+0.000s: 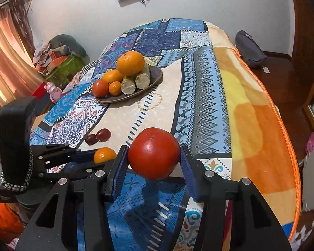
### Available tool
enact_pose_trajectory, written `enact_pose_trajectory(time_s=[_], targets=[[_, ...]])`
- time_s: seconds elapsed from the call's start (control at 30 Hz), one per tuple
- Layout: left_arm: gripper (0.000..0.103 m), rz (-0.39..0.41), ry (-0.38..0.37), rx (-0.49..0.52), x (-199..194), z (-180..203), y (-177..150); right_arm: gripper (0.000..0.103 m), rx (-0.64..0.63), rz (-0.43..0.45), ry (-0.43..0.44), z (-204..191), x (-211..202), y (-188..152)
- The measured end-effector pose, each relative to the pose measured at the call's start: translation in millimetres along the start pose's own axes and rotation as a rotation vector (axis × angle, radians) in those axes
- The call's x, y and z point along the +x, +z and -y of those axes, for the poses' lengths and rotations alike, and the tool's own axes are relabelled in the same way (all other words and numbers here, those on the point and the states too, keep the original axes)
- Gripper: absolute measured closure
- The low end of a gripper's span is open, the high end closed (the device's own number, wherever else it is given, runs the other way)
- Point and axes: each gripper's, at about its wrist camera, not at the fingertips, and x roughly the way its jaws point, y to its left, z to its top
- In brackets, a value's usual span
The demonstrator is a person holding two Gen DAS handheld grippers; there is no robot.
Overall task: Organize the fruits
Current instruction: 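Place the tangerine on the plate with the left gripper while the right gripper sets the tomato beside it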
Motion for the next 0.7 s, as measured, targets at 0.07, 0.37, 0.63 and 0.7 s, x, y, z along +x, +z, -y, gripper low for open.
enact_pose_trajectory(time_s=[0.07, 0.37, 0.63, 0.7], targets=[[0.073, 0.018, 0.002, -0.004, -7.6, -3.1, 1.7, 0.057, -0.005, 0.001, 0.003, -1.7, 1.7, 2.3], [0.073, 0.123, 0.047, -0.078, -45.1, -45.0, 25.0, 0.057, -0.054, 0.028, 0.040, -21.6, 16.5, 27.1], [0.073, 0.147, 0.101, -0.144, -43.4, -92.1, 50.8, 0.057, -0.102, 0.030, 0.066, -41.9, 50.1, 59.2], [0.073, 0.135, 0.094, -0.164, -36.7, -103.4, 56.4, 0.057, -0.113, 0.028, 0.068, -46.4, 59.8, 66.7]])
